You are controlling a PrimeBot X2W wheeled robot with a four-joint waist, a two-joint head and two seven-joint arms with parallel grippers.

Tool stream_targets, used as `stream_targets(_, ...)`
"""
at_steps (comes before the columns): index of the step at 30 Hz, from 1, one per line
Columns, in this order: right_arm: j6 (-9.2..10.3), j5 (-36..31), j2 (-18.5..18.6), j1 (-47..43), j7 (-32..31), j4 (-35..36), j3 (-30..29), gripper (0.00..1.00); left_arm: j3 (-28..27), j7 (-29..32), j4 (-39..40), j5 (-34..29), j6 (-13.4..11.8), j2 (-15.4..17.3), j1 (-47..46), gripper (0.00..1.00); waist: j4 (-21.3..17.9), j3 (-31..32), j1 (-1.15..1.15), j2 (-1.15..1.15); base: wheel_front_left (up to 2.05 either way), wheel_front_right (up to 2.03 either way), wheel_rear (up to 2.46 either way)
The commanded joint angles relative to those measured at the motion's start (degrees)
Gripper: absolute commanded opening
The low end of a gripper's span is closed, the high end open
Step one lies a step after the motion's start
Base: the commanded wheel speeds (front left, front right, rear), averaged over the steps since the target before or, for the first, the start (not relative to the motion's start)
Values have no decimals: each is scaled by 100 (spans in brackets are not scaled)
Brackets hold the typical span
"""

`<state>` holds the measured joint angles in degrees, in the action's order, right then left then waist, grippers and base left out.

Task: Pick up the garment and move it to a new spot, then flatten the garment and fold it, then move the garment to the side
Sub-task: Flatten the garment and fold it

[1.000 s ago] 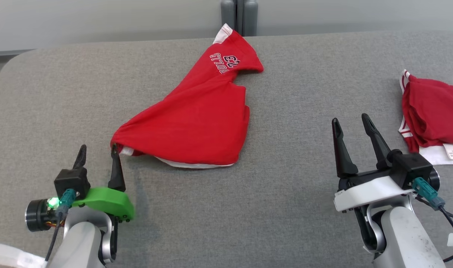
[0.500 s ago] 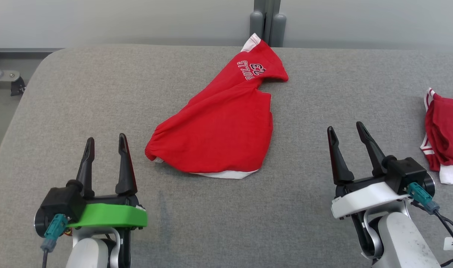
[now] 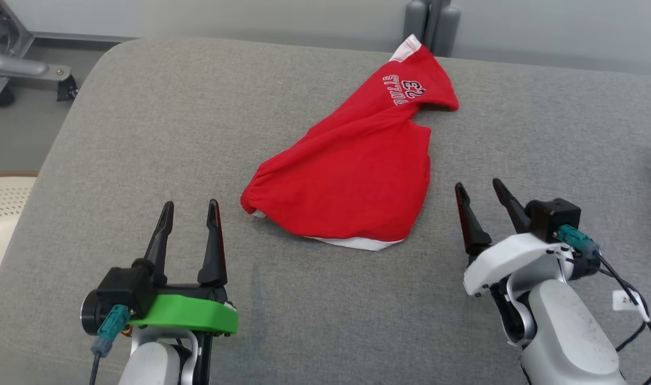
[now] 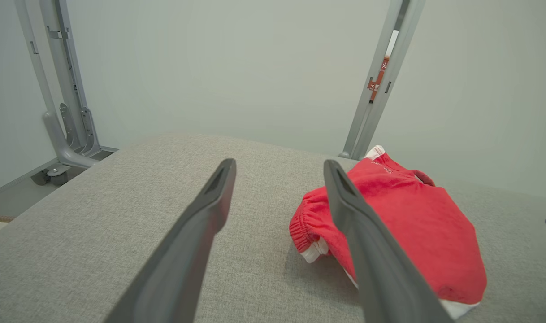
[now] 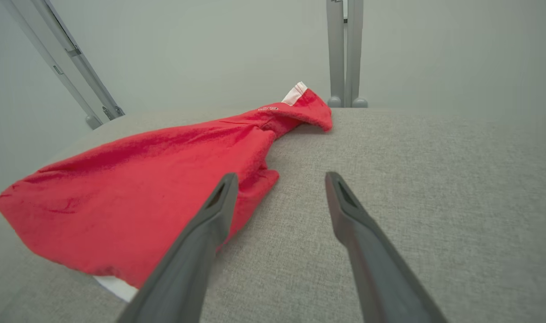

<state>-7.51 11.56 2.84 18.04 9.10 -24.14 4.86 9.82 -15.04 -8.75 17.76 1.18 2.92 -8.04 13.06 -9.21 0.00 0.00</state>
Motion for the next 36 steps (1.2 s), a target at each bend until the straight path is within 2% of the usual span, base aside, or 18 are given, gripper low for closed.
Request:
stream_targets(1,4,138,14,168,-97,-130,98,100,31,-16,27,69,-30,2,-117,100,258,-186,0,0,0,0,0)
stream_targets(7,4,409,125,630,-450,-847,291,100,169,-16,6,158,-86,2,-152,100,587,-274,0,0,0,0,0)
stream_targets(13,4,498,181,961,-543,-1457,296,100,212,-16,-10,201,-131,1,-156,100,726,-285,0,0,0,0,0)
stream_targets(14,4,514,175,1000,-553,-1530,301,69,212,-16,-8,205,-141,1,-146,100,726,-284,0,0,0,0,0)
stream_targets(15,4,536,172,1051,-546,-1606,321,19,212,-16,-12,207,-153,1,-130,100,718,-281,0,0,0,0,0)
stream_targets(16,4,531,178,1087,-521,-1651,344,0,216,-16,-18,211,-158,0,-119,100,709,-277,0,0,0,0,0)
stream_targets(26,4,353,316,1261,66,-1703,273,0,218,-16,-66,161,-153,2,-86,100,320,-126,0,0,0,0,0)
stream_targets(31,5,181,426,1071,179,-1401,90,0,197,-16,-70,128,-141,2,-34,100,28,-9,0,0,0,0,0)
stream_targets(36,4,-317,611,751,-55,-862,-229,0,181,-16,-64,125,-172,3,35,100,-226,113,0,0,0,0,0)
